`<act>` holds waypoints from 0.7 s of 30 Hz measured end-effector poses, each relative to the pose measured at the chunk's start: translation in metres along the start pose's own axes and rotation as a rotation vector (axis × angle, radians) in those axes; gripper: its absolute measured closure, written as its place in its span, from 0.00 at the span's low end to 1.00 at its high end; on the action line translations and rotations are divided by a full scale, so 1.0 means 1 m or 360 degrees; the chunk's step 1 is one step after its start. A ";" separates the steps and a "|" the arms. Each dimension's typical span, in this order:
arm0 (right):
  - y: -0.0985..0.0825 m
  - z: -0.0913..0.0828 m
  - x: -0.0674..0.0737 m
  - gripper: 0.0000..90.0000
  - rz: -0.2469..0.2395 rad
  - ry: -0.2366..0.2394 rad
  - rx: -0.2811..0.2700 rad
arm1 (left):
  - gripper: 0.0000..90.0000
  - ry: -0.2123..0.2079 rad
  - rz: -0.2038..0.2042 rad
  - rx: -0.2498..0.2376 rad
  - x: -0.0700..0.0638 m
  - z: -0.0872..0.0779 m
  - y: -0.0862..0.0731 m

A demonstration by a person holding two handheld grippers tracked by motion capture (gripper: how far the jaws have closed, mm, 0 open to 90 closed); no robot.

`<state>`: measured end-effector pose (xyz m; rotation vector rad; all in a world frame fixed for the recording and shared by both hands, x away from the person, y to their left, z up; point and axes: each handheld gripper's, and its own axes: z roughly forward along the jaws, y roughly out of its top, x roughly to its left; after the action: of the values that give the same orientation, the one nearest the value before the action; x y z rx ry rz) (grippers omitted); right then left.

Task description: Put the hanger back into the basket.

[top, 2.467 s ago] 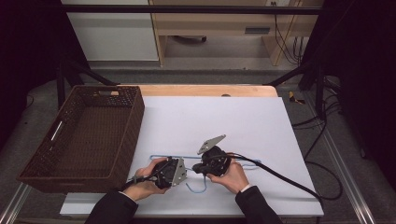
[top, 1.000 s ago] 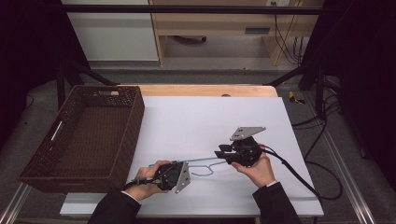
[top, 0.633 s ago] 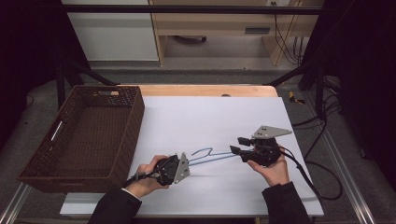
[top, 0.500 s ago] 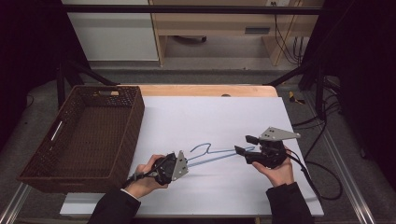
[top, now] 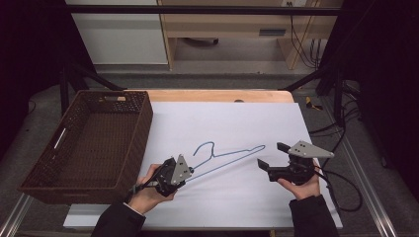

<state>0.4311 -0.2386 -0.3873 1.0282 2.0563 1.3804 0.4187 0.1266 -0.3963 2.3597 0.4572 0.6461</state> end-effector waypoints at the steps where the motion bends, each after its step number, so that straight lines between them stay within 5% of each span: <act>1: -0.001 -0.001 -0.001 0.11 0.0002 -0.0006 -0.0002 | 0.97 0.0006 -0.0028 -0.0016 0.000 -0.002 0.000; 12: -0.014 -0.012 -0.009 0.06 0.0044 -0.0019 -0.0043 | 0.97 0.0039 -0.0210 -0.0082 0.008 -0.022 0.003; 21: -0.021 -0.013 -0.007 0.06 0.0052 -0.0020 -0.0016 | 0.97 0.0083 -0.0282 -0.0146 0.017 -0.041 0.006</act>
<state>0.4195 -0.2566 -0.4019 1.0681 2.0299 1.3957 0.4111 0.1499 -0.3592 2.1907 0.6384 0.6332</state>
